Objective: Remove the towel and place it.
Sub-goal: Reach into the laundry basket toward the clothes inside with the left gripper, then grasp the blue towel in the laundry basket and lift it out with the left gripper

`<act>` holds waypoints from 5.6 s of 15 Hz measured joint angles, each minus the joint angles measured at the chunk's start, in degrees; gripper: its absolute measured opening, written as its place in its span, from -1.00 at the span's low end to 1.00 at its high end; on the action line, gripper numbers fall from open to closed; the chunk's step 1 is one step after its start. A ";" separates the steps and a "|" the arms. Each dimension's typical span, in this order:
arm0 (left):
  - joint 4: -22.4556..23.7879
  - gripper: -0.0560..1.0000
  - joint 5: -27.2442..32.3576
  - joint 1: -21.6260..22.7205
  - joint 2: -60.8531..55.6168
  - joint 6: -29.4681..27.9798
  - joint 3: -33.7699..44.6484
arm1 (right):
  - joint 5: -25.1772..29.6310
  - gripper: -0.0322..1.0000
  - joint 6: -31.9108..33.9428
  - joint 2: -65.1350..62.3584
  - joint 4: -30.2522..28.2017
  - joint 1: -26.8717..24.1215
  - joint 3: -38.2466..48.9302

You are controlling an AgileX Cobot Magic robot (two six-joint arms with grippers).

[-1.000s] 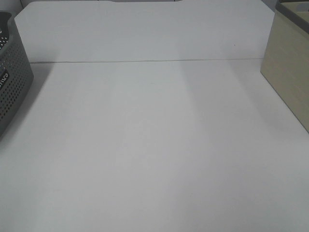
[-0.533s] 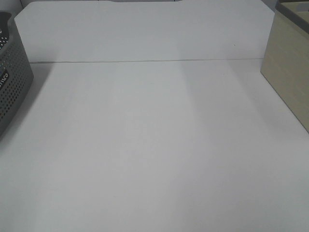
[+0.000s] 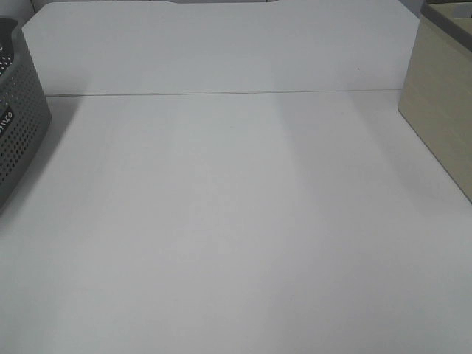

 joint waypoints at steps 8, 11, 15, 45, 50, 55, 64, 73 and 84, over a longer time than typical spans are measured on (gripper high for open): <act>-5.61 0.97 5.84 0.00 23.03 25.55 -11.63 | 0.00 0.43 0.00 0.00 0.00 0.00 0.00; -5.84 0.97 7.68 0.00 37.41 35.01 -21.37 | 0.00 0.43 0.00 0.00 0.00 0.00 0.00; 0.97 0.97 7.62 0.00 59.87 48.93 -40.91 | 0.00 0.43 0.00 0.00 0.00 0.00 0.00; 25.55 0.61 -11.69 11.97 120.21 65.72 -61.36 | 0.00 0.43 0.00 0.00 0.23 0.00 0.00; 23.15 0.49 -9.57 11.92 123.76 69.79 -64.00 | 0.00 0.43 0.00 0.00 0.23 0.00 0.00; 22.23 -0.19 -8.19 11.86 124.85 69.84 -64.86 | 0.00 0.43 0.00 0.00 0.29 0.00 0.00; 22.69 -0.89 -8.37 11.86 124.68 64.23 -64.92 | 0.00 0.43 0.00 0.00 0.29 0.00 0.00; 17.07 -0.89 -6.02 11.86 102.56 63.03 -64.97 | 0.00 0.43 0.00 0.00 0.34 0.00 0.00; 0.34 -0.89 -12.32 0.29 82.96 62.80 -69.90 | 0.00 0.43 0.00 0.00 0.40 0.00 0.00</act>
